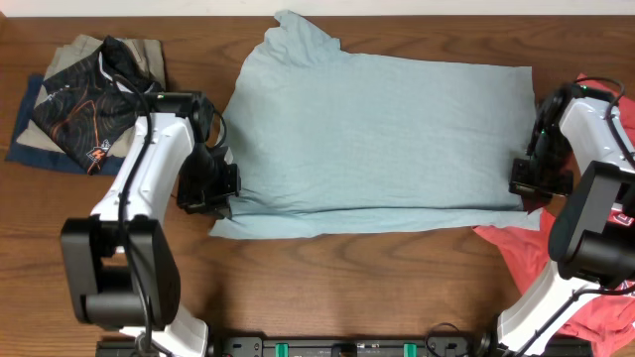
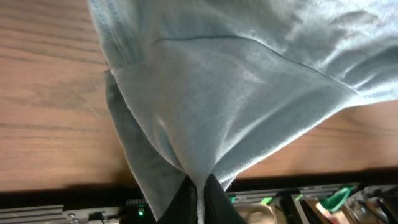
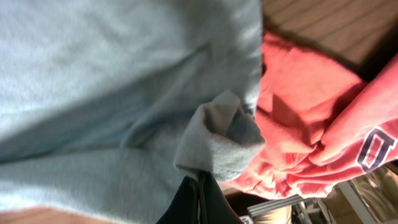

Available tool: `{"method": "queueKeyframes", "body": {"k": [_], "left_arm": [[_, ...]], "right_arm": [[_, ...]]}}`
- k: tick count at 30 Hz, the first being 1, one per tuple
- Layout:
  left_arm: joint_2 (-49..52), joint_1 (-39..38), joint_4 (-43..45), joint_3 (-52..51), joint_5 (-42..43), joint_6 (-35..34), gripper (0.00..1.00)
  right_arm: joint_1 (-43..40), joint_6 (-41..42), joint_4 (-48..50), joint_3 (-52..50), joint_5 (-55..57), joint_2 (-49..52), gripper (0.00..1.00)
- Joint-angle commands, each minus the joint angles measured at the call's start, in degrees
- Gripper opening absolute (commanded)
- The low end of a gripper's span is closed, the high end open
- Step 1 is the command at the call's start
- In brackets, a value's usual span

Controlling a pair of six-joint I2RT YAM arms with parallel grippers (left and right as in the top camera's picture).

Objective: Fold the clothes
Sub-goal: 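Lay the blue shirt flat on the table, pulling both grippers back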

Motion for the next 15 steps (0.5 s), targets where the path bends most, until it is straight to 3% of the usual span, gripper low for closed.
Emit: {"method": "queueKeyframes", "body": {"k": [1, 8, 15], "left_arm": [[-4.46, 0.22, 2.36, 0.09, -0.83, 0.09, 0.06], [-6.14, 0.22, 17.0, 0.09, -0.79, -2.56, 0.06], [-5.42, 0.22, 26.25, 0.09, -0.81, -3.65, 0.06]], "right_arm": [[-0.63, 1.01, 1.62, -0.2, 0.83, -1.99, 0.01], [-0.79, 0.96, 8.74, -0.2, -1.33, -4.33, 0.01], [-0.92, 0.98, 15.17, -0.2, -1.77, -4.31, 0.01]]}}
